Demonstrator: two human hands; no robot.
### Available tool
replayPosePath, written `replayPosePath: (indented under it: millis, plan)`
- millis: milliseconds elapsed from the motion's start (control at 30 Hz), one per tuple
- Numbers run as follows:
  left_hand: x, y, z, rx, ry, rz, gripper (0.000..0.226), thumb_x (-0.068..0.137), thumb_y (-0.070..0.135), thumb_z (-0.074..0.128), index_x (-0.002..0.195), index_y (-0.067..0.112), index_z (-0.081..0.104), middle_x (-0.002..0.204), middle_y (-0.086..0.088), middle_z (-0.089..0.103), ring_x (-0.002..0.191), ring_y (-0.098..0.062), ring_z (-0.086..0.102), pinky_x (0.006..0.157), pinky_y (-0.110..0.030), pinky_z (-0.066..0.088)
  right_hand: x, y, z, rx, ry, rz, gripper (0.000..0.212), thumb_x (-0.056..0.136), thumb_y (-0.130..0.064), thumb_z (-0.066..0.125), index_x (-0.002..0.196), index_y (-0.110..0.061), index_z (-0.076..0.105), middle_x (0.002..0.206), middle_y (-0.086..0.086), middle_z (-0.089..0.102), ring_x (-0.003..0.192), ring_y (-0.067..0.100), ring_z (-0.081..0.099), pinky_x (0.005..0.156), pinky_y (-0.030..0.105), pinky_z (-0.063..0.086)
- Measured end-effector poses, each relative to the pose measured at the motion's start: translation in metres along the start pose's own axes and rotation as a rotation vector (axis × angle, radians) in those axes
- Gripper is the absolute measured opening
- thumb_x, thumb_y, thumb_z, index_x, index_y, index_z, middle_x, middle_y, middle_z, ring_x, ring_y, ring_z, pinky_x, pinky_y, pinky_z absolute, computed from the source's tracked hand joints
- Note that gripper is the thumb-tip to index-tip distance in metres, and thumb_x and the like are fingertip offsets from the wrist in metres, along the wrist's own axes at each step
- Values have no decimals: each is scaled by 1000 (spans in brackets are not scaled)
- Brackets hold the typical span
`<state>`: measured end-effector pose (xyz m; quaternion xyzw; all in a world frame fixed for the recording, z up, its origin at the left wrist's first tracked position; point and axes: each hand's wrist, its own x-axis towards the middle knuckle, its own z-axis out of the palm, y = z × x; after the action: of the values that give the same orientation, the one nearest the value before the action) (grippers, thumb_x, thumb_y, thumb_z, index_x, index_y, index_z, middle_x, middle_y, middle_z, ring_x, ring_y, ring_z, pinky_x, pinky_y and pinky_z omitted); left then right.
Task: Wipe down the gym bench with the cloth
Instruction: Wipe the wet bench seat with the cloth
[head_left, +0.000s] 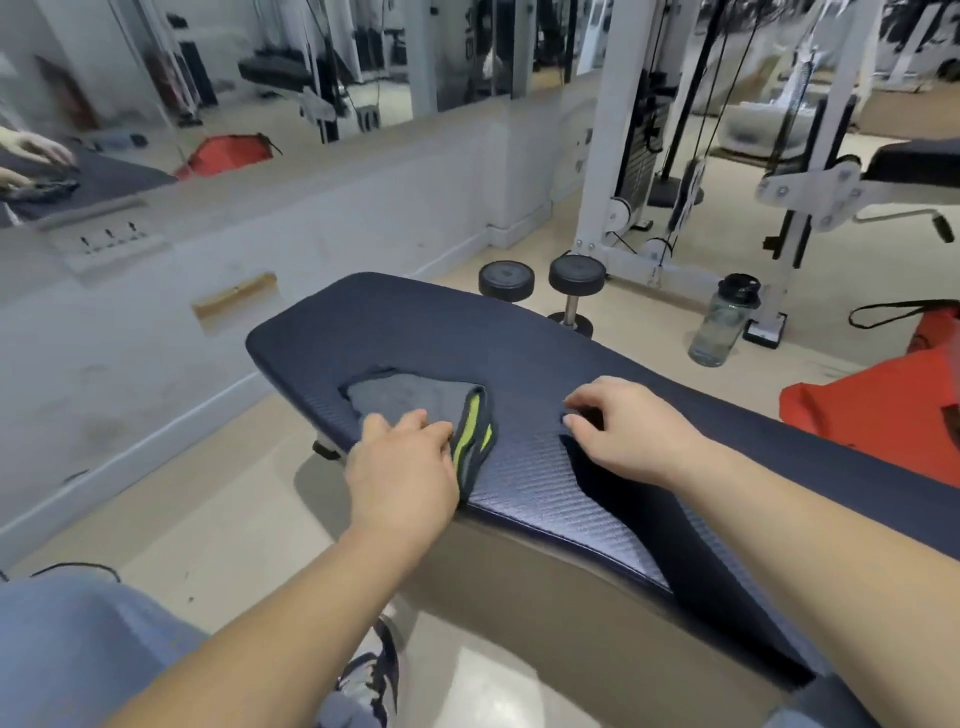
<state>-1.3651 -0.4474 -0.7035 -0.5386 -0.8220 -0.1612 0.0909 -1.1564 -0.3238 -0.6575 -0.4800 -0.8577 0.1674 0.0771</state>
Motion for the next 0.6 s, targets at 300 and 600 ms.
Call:
replayPosePath:
  millis: [300, 600]
  plan:
    - [63, -33, -2, 6, -198, 209, 27, 95, 45, 50, 114, 47, 70, 119, 23, 68, 96, -20, 49, 78, -33, 53, 30, 13, 5, 29, 93, 115, 34, 98, -37, 52, 127, -26, 66, 127, -3, 63, 125, 22, 56, 101, 42, 50]
    - [88, 105, 28, -152, -318, 760, 30, 100, 47, 45, 123, 49, 64, 138, 21, 59, 106, -22, 43, 80, -37, 54, 36, 67, -3, 42, 328, 388, 33, 96, -30, 49, 120, -22, 70, 122, 8, 67, 121, 33, 58, 95, 48, 53]
